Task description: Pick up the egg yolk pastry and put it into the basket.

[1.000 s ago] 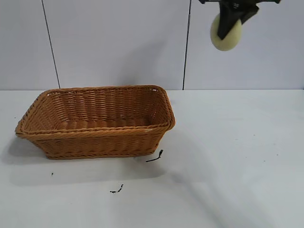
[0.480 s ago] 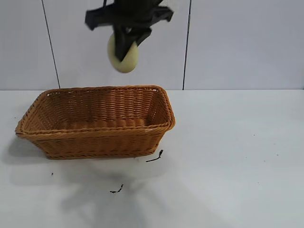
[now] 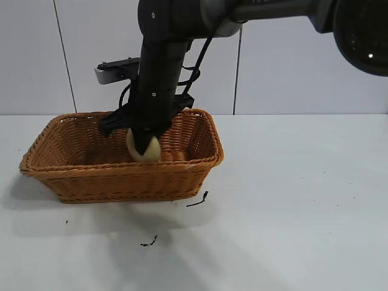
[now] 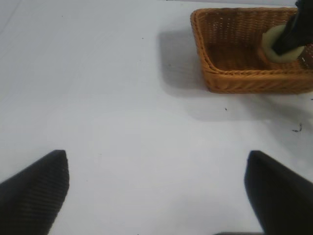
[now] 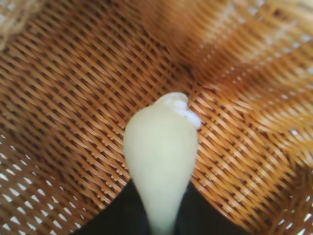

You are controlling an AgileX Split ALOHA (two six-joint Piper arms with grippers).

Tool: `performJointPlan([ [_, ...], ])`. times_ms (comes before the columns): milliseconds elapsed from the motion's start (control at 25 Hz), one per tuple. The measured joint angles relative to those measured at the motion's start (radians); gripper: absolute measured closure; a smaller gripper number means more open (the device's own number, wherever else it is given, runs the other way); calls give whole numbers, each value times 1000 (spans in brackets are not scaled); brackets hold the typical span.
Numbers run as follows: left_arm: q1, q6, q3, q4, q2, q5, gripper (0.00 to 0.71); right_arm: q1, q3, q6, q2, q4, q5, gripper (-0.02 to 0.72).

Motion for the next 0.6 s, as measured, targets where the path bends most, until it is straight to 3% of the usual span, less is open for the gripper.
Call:
performJointPlan([
  [120, 0, 0, 0, 0, 0, 0, 14, 0, -51, -4, 0, 4, 10, 202],
  [200, 0, 0, 0, 0, 0, 0, 14, 0, -107, -6, 0, 4, 34, 83],
  [320, 0, 0, 0, 0, 0, 0, 14, -9, -216, -7, 0, 11, 98, 25],
  [600, 0, 0, 0, 0, 0, 0, 14, -123, -310, -8, -9, 19, 178, 10],
])
